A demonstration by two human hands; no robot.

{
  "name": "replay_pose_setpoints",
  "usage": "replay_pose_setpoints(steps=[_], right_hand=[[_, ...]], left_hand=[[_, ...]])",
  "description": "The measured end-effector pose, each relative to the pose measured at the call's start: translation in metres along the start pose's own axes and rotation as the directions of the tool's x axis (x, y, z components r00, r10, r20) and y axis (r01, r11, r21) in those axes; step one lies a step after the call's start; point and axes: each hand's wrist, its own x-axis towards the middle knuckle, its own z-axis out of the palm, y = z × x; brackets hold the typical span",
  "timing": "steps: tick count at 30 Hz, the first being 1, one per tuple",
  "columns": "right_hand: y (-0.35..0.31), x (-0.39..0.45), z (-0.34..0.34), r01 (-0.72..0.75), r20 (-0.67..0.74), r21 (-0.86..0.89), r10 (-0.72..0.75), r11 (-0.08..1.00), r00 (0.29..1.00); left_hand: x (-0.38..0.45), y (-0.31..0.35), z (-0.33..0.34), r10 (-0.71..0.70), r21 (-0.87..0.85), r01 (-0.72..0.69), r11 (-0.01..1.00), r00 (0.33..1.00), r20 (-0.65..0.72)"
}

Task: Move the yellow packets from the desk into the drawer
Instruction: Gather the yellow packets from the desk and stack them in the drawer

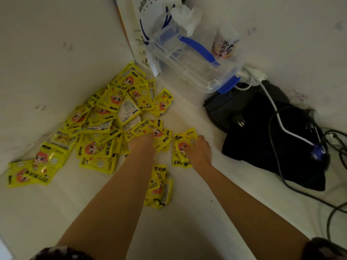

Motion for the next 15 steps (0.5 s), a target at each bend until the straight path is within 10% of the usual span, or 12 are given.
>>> replay_pose_setpoints(steps=[15], right_hand=[[0.006, -0.002, -0.018, 0.003, 0.051, 0.252, -0.016, 0.968, 0.999]], left_hand=[[-0.035, -0.039, -0.052, 0.11, -0.139, -0.094, 0.986, 0.987, 0.114]])
